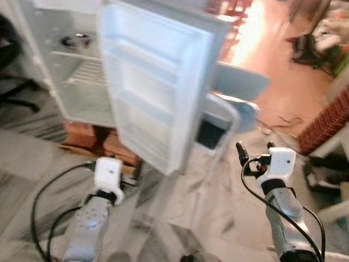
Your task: Restocking fridge
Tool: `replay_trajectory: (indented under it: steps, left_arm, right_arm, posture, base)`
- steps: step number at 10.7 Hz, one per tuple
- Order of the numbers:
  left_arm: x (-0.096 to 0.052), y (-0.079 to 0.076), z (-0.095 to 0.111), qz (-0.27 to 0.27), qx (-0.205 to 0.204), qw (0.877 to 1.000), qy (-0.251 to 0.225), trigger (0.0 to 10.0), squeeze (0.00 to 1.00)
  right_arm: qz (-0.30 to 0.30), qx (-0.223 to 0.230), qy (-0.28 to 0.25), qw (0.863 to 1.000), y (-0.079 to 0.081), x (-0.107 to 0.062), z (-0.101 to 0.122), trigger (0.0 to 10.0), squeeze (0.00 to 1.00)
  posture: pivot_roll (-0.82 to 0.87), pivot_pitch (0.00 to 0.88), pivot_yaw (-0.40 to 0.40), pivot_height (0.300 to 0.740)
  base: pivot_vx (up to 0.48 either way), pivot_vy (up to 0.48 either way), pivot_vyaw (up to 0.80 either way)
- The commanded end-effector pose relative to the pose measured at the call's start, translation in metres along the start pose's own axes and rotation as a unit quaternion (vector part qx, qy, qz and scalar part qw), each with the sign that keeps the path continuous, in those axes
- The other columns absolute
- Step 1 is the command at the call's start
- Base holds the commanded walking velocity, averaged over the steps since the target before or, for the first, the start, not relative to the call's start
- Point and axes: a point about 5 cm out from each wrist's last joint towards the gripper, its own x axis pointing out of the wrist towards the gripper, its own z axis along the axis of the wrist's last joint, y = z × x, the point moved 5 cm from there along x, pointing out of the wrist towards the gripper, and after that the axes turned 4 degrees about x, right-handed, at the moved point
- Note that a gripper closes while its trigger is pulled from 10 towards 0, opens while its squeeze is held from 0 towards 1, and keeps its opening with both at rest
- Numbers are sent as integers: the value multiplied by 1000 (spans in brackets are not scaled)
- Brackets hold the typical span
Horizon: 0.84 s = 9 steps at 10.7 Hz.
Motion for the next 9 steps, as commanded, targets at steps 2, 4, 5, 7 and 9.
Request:
replay_trajectory:
  steps: [2,4,5,7,9]
  left_arm:
    - [-1,5,3,6,2,1000,-6,10000,0]
    - [-1,6,3,4,0,1000,-7,10000,0]
    - [-1,6,3,2,0,1000,-7,10000,0]
    - [-1,5,2,0,5,1000,-5,10000,0]
    - [-1,4,1,0,1,1000,-1,10000,0]
  right_arm:
    - [5,6,-9,1000,6,4,4,10000,0]
    - [4,6,-11,1000,7,5,5,10000,0]
    - [3,5,-12,1000,7,5,5,10000,0]
    - [-1,2,-17,1000,5,7,8,10000,0]
    - [-5,1,-18,1000,3,7,8,10000,0]
  posture:
    - [115,53,-69,740]
    - [116,55,-65,740]
    - [116,55,-65,740]
    - [115,56,-63,740]
    - [114,60,-63,740]
  base:
    - [313,0,0]
    - [330,0,0]
    - [356,0,0]
    - [334,0,0]
    - [171,0,0]
